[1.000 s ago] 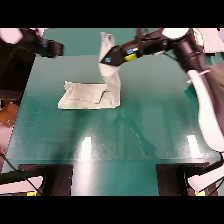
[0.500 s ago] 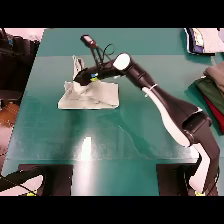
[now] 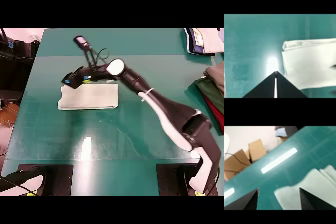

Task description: Fold the shirts.

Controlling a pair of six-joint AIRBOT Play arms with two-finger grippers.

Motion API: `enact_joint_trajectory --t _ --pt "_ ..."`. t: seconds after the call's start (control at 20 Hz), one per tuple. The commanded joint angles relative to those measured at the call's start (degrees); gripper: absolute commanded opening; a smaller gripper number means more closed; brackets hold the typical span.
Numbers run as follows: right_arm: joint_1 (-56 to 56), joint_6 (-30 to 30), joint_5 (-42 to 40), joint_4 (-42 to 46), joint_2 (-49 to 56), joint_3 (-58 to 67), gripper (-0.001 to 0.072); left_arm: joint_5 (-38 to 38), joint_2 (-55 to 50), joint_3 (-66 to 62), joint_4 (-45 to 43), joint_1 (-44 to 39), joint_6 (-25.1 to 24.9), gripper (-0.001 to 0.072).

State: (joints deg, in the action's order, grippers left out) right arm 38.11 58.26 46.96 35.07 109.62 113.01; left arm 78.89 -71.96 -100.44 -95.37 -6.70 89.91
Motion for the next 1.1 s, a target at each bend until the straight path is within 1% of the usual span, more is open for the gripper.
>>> enact_joint_trajectory --t 0.0,0.05,0.1,0.2,0.25,0.35,0.4,0.45,0.55,0.7,0.85,1.05 --pt "-8.0 2.4 12.5 9.3 -7.6 -8.2 0.0527 1.7 0.0 0.0 0.4 0.1 0.1 0.0029" --pt "-11.7 3.5 14.8 11.1 -9.9 -12.3 0.0508 1.6 0.0 0.0 0.7 0.1 0.1 0.0029" --pt "-15.2 4.7 15.8 11.6 -11.9 -16.5 0.0507 1.5 0.0 0.0 1.4 0.1 0.1 0.0029" --pt "-22.4 8.9 15.0 11.4 -15.2 -25.5 0.0510 0.7 0.0 0.0 2.9 0.1 0.1 0.0029" --pt "-25.2 9.6 14.8 10.1 -15.7 -28.9 0.0516 0.2 0.0 0.0 3.5 0.1 0.1 0.0029" --pt "-29.6 9.6 15.3 4.2 -15.3 -34.5 0.0527 -0.9 0.0 0.0 4.8 0.1 0.1 0.0028" --pt "-30.7 9.4 15.1 0.8 -14.4 -36.6 0.0672 -1.3 0.0 0.0 5.5 0.1 0.1 0.0029" --pt "-31.1 8.9 15.2 -1.6 -13.1 -37.6 0.0709 -1.8 0.0 0.0 6.3 0.0 0.1 0.0029" --pt "-30.2 8.3 15.9 -5.3 -9.7 -37.7 0.0709 -2.4 0.0 0.0 7.5 0.0 0.1 0.0029" --pt "-26.4 8.3 17.4 -8.2 -3.8 -33.5 0.0708 -1.9 0.0 0.0 7.6 0.0 0.1 0.0029" --pt "-21.9 9.9 16.9 -8.6 0.8 -28.5 0.0705 -1.3 0.0 0.0 7.6 0.0 0.1 0.0028" --pt "-15.9 12.3 13.7 -8.6 4.9 -21.9 0.0698 -1.3 0.0 0.0 7.6 0.0 0.1 0.0029"
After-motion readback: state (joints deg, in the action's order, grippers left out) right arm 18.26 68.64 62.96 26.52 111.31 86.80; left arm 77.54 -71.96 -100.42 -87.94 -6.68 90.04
